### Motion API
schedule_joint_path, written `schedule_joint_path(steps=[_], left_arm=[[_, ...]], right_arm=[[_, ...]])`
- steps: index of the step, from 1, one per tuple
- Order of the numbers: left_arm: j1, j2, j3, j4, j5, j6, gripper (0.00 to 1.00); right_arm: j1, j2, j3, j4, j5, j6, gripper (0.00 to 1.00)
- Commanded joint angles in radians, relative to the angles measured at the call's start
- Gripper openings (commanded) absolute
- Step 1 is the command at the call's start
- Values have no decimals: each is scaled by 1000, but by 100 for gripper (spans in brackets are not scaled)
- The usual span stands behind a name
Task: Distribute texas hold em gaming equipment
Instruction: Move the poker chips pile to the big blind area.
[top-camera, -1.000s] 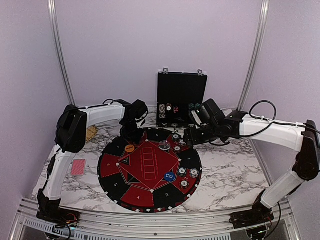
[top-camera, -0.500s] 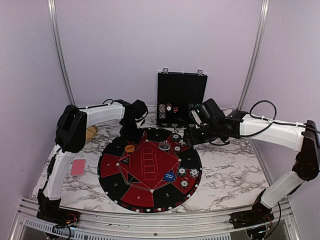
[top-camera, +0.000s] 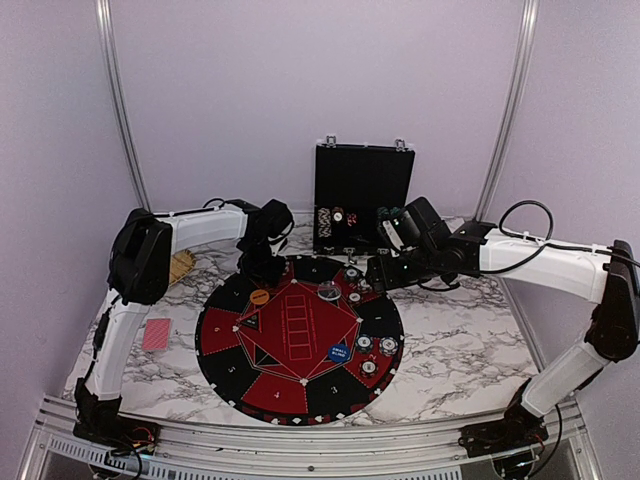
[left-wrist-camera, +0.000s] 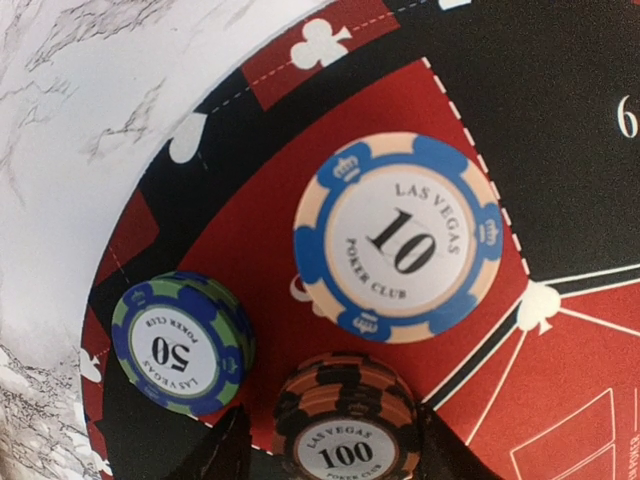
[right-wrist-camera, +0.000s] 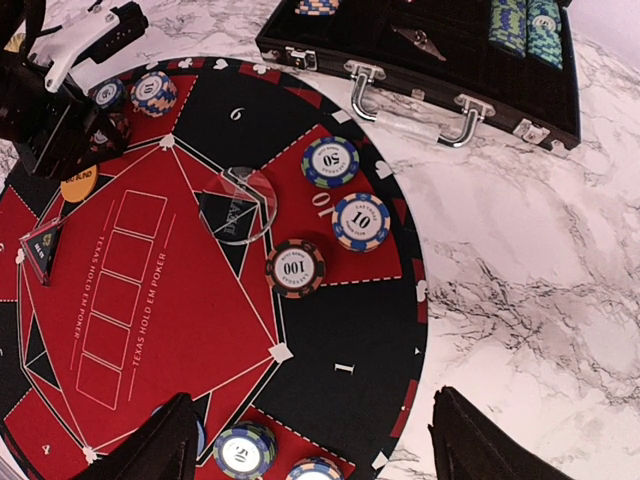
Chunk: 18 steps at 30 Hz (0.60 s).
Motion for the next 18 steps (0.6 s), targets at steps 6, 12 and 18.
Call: schedule_joint_path(steps=[6,12,18], left_arm=[[4,-55,-95,-37,30,-9,59],[3,-83,-140,-18,47,-14,62],[3,-98,-160,-7,55,-16,67]], right_arm=[[-9,-7,16,17,-5,11,78],[-9,-10,9,18,-7,16,78],[-8,-17,1,14,-7,20,78]])
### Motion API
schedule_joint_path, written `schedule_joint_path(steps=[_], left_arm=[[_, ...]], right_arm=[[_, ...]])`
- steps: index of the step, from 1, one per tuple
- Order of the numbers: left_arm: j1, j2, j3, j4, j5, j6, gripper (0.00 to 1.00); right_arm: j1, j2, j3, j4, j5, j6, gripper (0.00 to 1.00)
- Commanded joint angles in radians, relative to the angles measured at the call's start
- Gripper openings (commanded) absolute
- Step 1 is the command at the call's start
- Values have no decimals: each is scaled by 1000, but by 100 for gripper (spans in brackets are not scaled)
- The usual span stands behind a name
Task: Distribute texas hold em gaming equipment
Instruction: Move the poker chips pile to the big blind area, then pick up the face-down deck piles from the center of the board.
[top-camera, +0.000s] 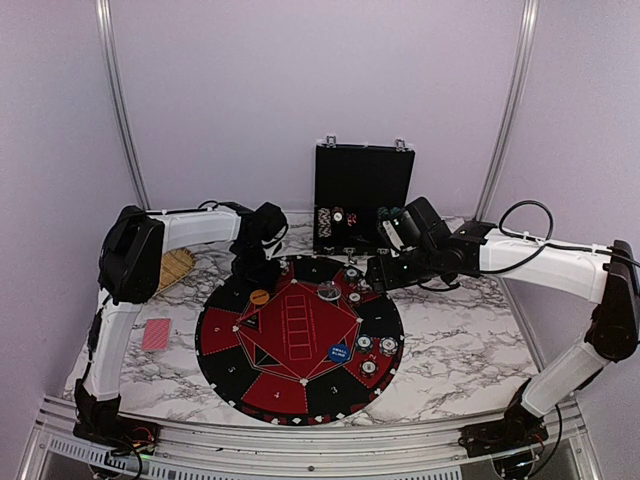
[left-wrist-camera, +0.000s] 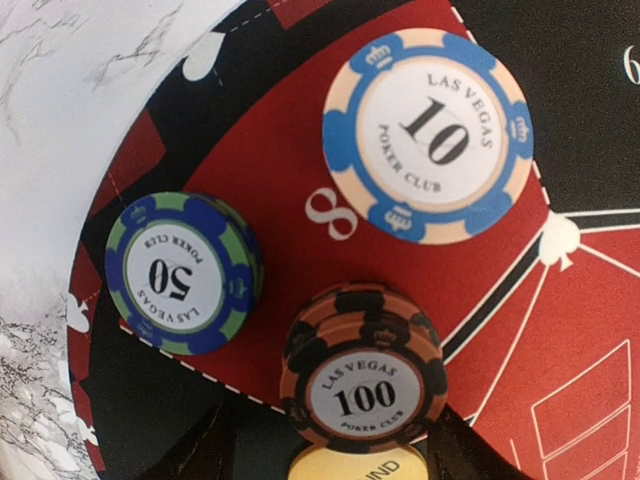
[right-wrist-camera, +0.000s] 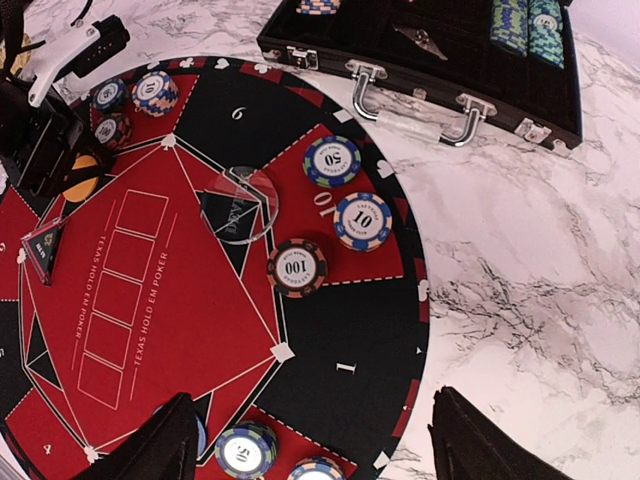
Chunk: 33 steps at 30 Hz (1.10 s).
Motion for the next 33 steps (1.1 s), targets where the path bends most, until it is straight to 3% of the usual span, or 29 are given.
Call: schedule_joint_path(steps=[1,8,33], left_arm=[[0,-26,-36,-43,27,2,68],[-3,-55,-73,-30,32,-5,69],[-6,-155,-244,64,121,-48,59]], right_arm=[[-8,-19,0,15,-2,18,78],[-8,-30,-17,15,0,25,78],[-8,-46,-41,11,3,36,78]])
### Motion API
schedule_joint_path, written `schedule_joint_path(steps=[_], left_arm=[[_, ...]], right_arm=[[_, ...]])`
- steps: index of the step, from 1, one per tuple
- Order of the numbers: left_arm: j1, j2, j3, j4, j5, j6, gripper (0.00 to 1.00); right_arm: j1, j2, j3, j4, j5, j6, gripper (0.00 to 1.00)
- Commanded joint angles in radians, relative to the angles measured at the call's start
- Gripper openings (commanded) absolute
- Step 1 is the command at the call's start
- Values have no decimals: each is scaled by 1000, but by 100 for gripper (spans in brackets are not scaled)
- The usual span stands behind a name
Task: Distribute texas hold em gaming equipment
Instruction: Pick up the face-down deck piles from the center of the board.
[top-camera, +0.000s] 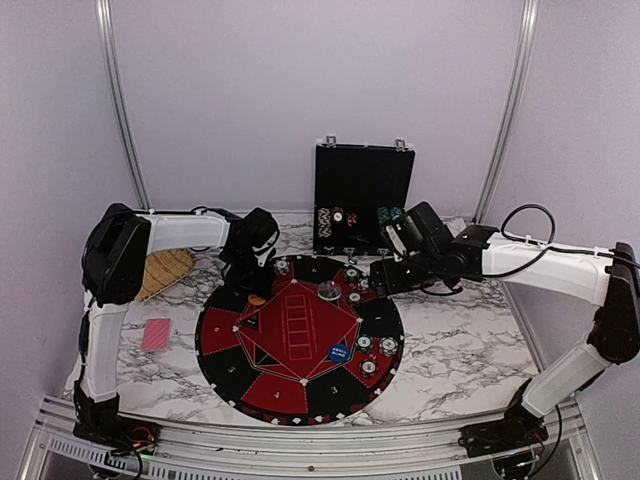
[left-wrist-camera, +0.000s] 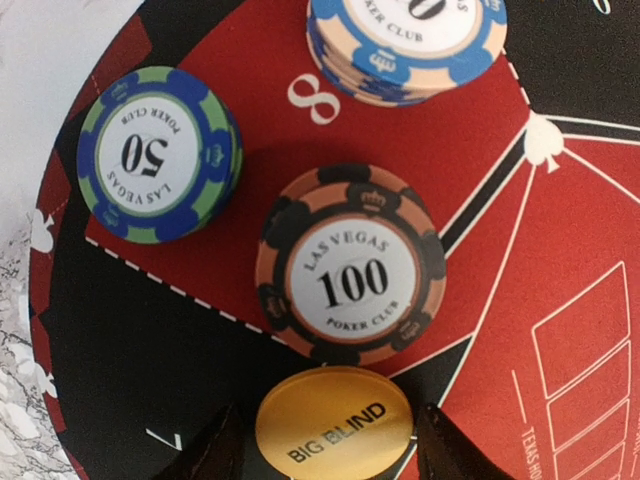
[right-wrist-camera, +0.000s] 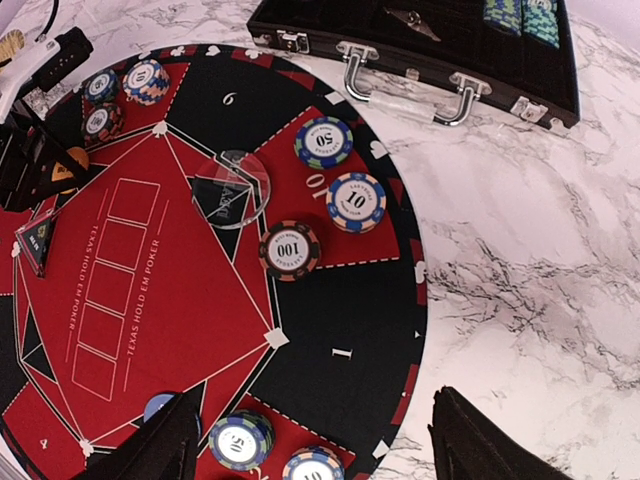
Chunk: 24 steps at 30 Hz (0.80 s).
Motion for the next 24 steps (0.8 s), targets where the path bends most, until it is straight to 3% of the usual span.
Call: schedule_joint_path(steps=[1,13,24], left_arm=[[-8,-36,-43,-34,58,-16,59],[-11,-81,-53,-28,52,-25,62],[-14,-154,-40,-29,46,-15,76]], right_arm=[[-8,-25,-3,13,2,12,78],[-6,-23,-6,15,6,12,78],[-8,-23,-2,13,35,17,78]])
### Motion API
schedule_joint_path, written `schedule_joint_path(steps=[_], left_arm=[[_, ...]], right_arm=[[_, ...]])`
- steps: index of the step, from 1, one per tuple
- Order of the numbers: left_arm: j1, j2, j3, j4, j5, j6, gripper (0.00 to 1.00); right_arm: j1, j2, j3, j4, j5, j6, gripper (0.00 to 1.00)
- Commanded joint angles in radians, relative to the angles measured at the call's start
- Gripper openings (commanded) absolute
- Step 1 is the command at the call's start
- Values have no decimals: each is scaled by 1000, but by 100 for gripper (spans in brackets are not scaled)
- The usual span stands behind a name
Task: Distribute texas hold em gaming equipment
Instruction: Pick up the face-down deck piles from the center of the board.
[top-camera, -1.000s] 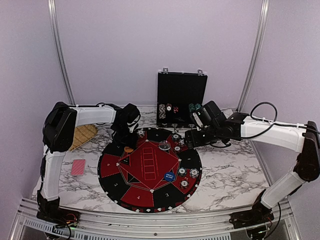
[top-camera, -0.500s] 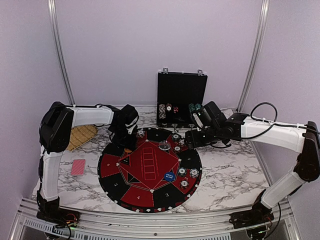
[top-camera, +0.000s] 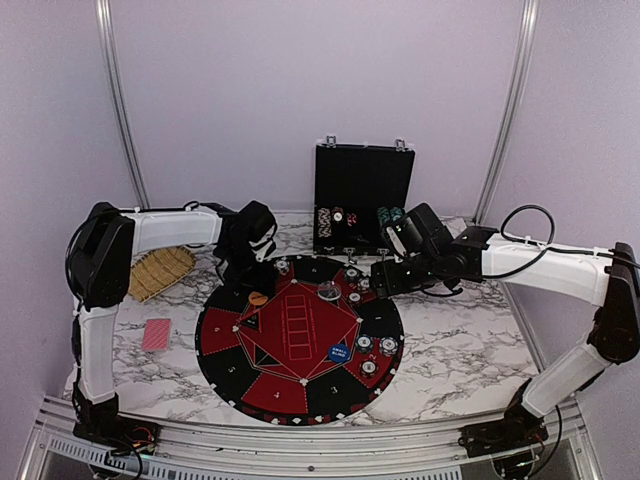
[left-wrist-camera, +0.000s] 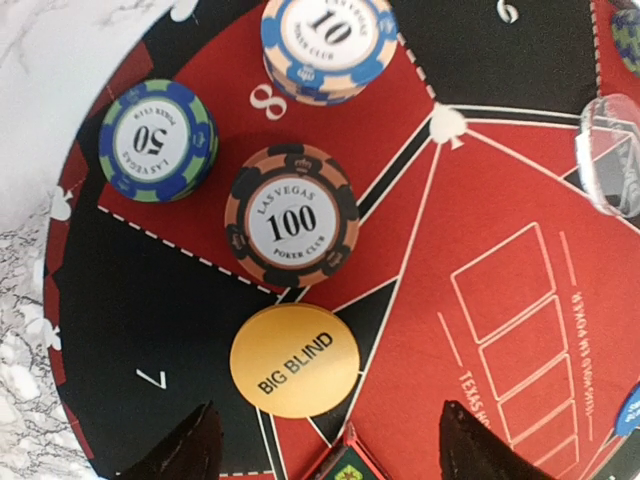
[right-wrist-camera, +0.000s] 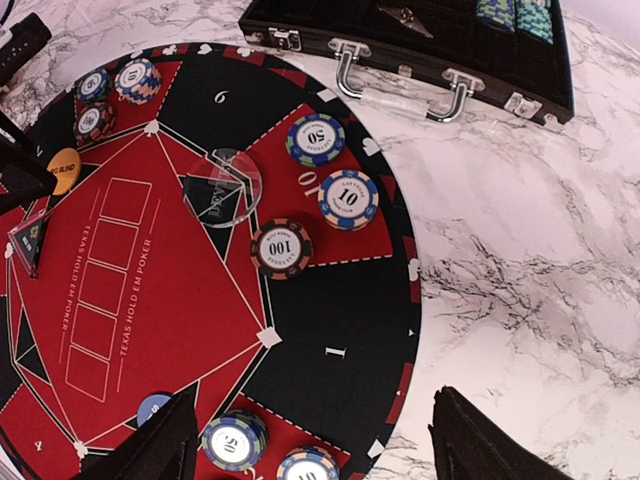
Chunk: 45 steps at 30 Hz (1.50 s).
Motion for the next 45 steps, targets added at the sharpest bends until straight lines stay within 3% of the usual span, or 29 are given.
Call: schedule_joint_path(steps=[1,15,22,33,45], left_arm=[[-3,-66,3,-22,6,6,77],[-12,-213,-57,-11,-45,-42,85],[1,-377,-219,-7,-130,-137,86],[183,-768,-657,-66,-167,-280,98],[373,-767,-729,-55,-73,-199,99]], right_arm=[[-8,-21,5,12,26,15,78],[-8,1,26,21,30,11,79],[-8,22,54,47,17,-13,79],[-8,-54,-11,301,-18,-27,83],[-11,45,100,398,-170,-172,92]])
